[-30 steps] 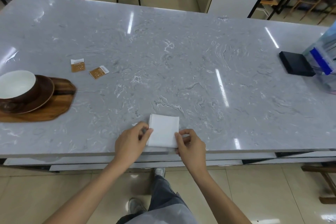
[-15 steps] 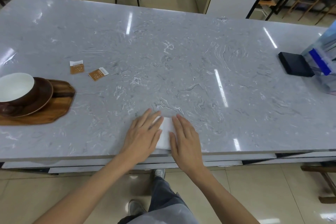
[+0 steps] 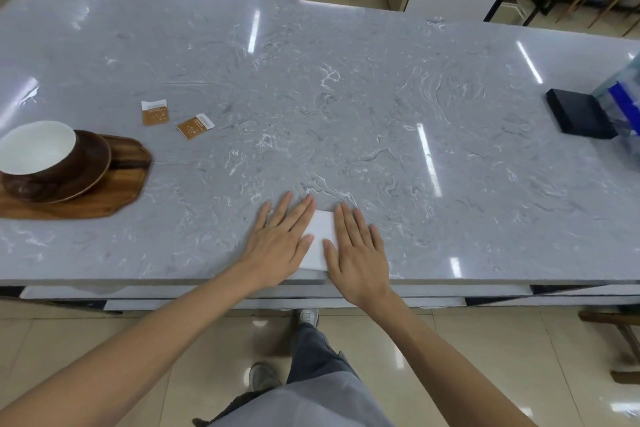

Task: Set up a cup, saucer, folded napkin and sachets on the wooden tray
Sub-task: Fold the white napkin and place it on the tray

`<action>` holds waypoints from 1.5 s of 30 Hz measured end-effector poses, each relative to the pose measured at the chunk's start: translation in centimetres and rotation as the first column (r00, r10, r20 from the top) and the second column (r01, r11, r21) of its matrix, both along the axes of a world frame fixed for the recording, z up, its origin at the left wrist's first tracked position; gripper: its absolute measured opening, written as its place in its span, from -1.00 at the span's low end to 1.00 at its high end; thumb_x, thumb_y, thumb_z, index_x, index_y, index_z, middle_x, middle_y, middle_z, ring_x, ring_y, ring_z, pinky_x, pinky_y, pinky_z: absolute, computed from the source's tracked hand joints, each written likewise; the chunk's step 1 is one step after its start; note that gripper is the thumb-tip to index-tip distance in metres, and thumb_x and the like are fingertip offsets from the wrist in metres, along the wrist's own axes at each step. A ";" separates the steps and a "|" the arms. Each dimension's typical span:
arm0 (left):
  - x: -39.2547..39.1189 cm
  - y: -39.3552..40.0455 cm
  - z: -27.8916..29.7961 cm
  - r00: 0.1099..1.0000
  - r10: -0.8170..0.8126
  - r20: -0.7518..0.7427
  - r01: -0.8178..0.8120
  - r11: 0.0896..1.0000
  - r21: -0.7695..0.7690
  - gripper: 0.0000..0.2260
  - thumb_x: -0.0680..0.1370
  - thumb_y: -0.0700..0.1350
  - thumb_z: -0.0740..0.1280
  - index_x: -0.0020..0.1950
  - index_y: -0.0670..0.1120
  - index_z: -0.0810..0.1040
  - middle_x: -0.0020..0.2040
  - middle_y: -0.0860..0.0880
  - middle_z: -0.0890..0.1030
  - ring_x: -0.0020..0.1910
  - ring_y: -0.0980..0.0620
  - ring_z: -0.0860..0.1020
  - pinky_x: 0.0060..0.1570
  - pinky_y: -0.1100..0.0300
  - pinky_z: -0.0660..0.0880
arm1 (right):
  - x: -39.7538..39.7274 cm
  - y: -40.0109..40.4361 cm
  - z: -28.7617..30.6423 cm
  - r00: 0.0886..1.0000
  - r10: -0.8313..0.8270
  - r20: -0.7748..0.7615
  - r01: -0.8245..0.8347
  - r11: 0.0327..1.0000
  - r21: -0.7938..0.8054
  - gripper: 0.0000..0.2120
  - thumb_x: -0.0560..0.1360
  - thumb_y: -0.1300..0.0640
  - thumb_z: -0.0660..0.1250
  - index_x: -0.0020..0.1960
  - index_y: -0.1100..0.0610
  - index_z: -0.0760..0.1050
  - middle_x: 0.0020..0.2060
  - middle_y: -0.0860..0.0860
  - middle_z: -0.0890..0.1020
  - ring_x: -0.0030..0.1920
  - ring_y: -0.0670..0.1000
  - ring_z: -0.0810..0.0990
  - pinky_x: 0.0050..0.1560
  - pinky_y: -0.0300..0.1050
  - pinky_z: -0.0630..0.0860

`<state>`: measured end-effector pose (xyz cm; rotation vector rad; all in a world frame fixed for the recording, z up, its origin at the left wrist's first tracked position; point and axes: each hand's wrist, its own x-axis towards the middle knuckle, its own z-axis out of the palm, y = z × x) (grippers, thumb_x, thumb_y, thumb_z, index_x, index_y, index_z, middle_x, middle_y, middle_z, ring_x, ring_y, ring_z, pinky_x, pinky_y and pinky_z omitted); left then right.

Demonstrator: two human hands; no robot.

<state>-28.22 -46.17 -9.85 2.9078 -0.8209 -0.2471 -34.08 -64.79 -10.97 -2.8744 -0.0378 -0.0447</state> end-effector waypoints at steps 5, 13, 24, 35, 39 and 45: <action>-0.2 0.8 0.6 0.962 -0.218 0.167 0.223 0.975 -0.016 -0.44 0.68 0.09 -0.02 0.64 -0.14 0.11 0.66 -0.08 0.07 0.65 -0.09 -0.02 0.60 -0.08 0.02 | -1.0 -1.6 0.3 0.980 0.177 0.091 -0.184 0.981 0.068 -0.36 0.69 -0.17 0.04 0.67 0.07 -0.02 0.67 0.02 -0.02 0.66 0.03 -0.10 0.63 0.08 0.05; -1.8 4.3 -0.4 0.939 -0.332 0.090 0.342 0.930 -0.135 -0.32 0.62 0.26 0.17 0.64 -0.06 0.14 0.65 -0.03 0.15 0.64 0.01 0.06 0.58 0.02 0.12 | -1.8 -2.5 -0.3 0.914 0.369 0.170 -0.388 0.917 0.096 -0.32 0.58 -0.22 0.33 0.57 0.13 0.32 0.58 0.08 0.31 0.61 0.10 0.21 0.56 0.17 0.24; -2.9 4.5 1.6 0.964 -0.244 0.102 0.263 0.850 -0.456 -0.68 0.51 -0.02 0.46 0.25 -0.01 0.68 0.30 0.02 0.64 0.29 0.00 0.60 0.19 0.03 0.61 | -2.3 -4.0 1.1 0.930 0.346 0.127 -0.368 0.882 0.296 -0.64 0.56 0.05 0.45 0.35 0.06 0.60 0.40 -0.03 0.57 0.47 -0.02 0.46 0.52 0.00 0.34; -1.7 3.6 3.0 0.969 -0.140 -0.202 -0.040 0.720 -0.693 -0.88 0.54 -0.10 0.47 0.06 0.01 0.67 -0.07 0.04 0.63 -0.10 0.02 0.59 -0.07 0.05 0.53 | -2.4 -2.8 2.6 0.996 0.086 0.021 -0.082 0.806 0.586 -0.76 0.60 -0.11 0.34 0.20 -0.06 0.62 0.12 -0.18 0.65 0.08 -0.09 0.63 0.07 -0.06 0.61; -2.0 3.5 2.6 0.953 -0.116 -0.282 -0.110 0.731 -0.674 -0.90 0.59 0.02 0.40 0.04 0.04 0.65 -0.18 0.03 0.59 -0.19 0.02 0.55 -0.16 0.05 0.49 | -2.3 -3.3 2.8 0.998 0.062 -0.022 -0.037 0.800 0.599 -0.79 0.60 -0.11 0.33 0.19 -0.09 0.59 0.04 -0.30 0.61 0.09 -0.18 0.57 0.07 -0.27 0.51; -2.0 2.5 2.9 0.922 0.089 -0.378 -0.343 0.642 -0.685 -0.85 0.57 0.02 0.42 -0.03 -0.02 0.51 -0.37 -0.05 0.53 -0.38 0.15 0.43 -0.30 0.22 0.35 | -1.8 -2.5 3.0 0.992 -0.072 -0.099 0.119 0.760 0.639 -0.81 0.61 -0.20 0.28 -0.05 -0.11 0.50 -0.30 -0.15 0.60 -0.27 -0.13 0.55 -0.26 -0.21 0.43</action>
